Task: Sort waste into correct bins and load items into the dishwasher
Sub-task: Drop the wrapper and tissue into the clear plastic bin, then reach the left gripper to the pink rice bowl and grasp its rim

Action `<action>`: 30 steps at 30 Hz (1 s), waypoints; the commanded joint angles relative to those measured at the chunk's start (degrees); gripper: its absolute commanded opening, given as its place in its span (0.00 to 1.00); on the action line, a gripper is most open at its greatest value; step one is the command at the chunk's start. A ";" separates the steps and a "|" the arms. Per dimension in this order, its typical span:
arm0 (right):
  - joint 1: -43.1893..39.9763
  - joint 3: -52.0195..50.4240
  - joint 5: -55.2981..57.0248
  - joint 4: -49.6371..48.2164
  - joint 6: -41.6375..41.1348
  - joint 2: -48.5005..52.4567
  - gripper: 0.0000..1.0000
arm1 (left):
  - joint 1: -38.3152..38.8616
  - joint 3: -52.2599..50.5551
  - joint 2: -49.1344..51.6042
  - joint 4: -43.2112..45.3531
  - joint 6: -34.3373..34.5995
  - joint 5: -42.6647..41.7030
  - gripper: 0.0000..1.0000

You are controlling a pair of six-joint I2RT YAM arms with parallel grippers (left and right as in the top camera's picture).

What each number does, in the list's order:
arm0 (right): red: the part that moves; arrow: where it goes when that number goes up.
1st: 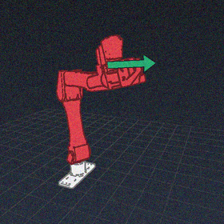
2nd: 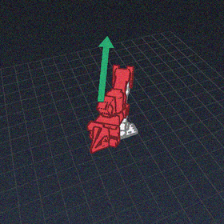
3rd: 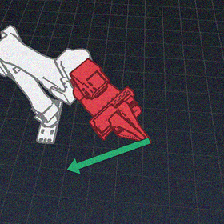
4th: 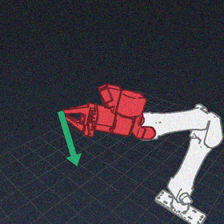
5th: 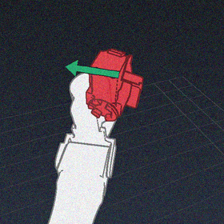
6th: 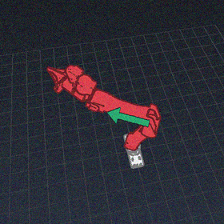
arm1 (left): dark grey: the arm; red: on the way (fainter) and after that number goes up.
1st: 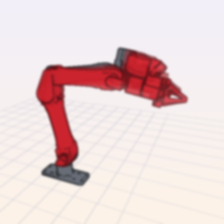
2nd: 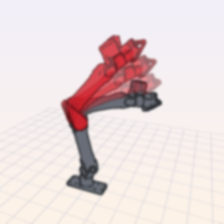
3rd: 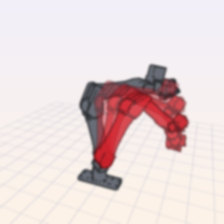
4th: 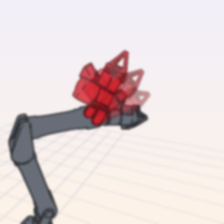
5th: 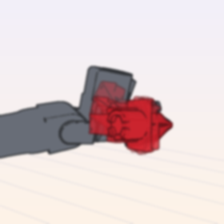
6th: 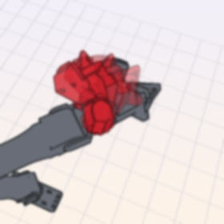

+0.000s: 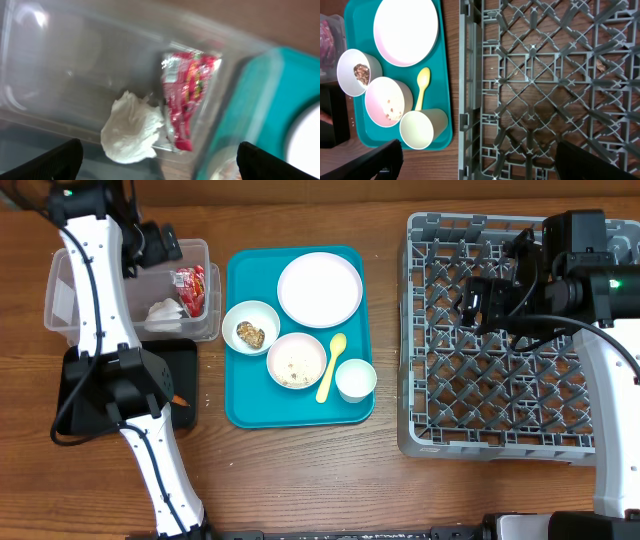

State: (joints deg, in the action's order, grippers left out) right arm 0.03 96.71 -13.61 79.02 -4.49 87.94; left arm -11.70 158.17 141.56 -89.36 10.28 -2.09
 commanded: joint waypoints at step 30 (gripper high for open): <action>0.11 0.09 -0.68 1.27 -0.20 0.07 1.00 | 34.93 -38.58 -25.75 5.51 -3.41 1.03 0.91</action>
State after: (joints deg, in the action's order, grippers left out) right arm 0.03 96.71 -13.72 80.71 -4.49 87.94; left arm 21.37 124.73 116.16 -87.37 8.29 -4.56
